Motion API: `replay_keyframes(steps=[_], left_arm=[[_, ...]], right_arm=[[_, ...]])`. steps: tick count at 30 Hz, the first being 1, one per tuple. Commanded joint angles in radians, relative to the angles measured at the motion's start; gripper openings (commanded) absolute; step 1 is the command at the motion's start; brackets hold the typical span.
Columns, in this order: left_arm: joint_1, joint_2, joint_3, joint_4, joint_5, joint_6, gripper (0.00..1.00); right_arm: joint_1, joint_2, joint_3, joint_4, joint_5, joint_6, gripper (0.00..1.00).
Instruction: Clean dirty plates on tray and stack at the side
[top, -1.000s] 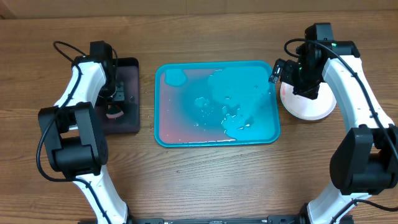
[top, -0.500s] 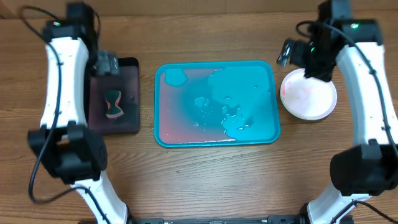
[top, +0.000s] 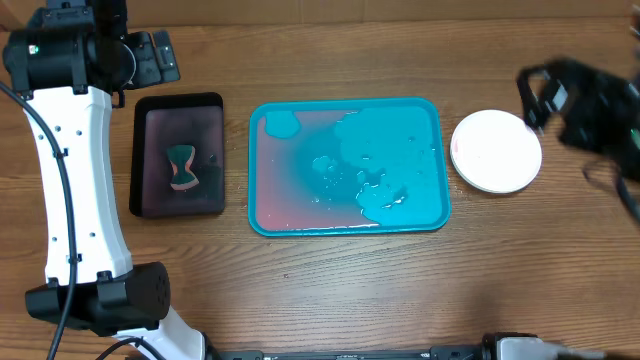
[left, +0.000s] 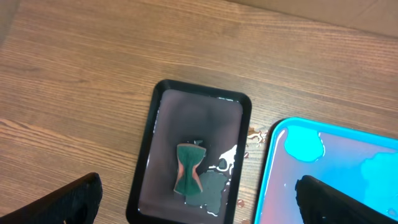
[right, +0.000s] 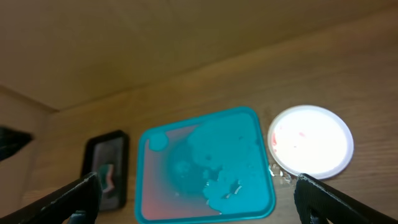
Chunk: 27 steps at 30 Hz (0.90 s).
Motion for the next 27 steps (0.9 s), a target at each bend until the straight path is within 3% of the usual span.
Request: replay_keyframes(steps=[1, 12, 17, 21, 27], left_arm=[[-0.002, 0.008, -0.010, -0.002, 0.017, -0.014, 1.00], [-0.002, 0.008, -0.010, -0.002, 0.017, -0.014, 1.00], [-0.002, 0.008, -0.010, -0.002, 0.017, -0.014, 1.00], [-0.002, 0.008, -0.010, -0.002, 0.017, -0.014, 1.00], [-0.002, 0.008, -0.010, -0.002, 0.017, -0.014, 1.00]], right_arm=[[-0.001, -0.047, 0.003, 0.000, -0.055, -0.004, 1.00], [-0.003, -0.137, 0.002, -0.016, 0.036, -0.015, 1.00], [-0.003, -0.183, -0.075, 0.085, 0.098, -0.016, 1.00], [-0.003, -0.283, -0.288, 0.274, 0.107, -0.053, 1.00], [-0.002, -0.492, -0.775, 0.659, 0.100, -0.126, 1.00]])
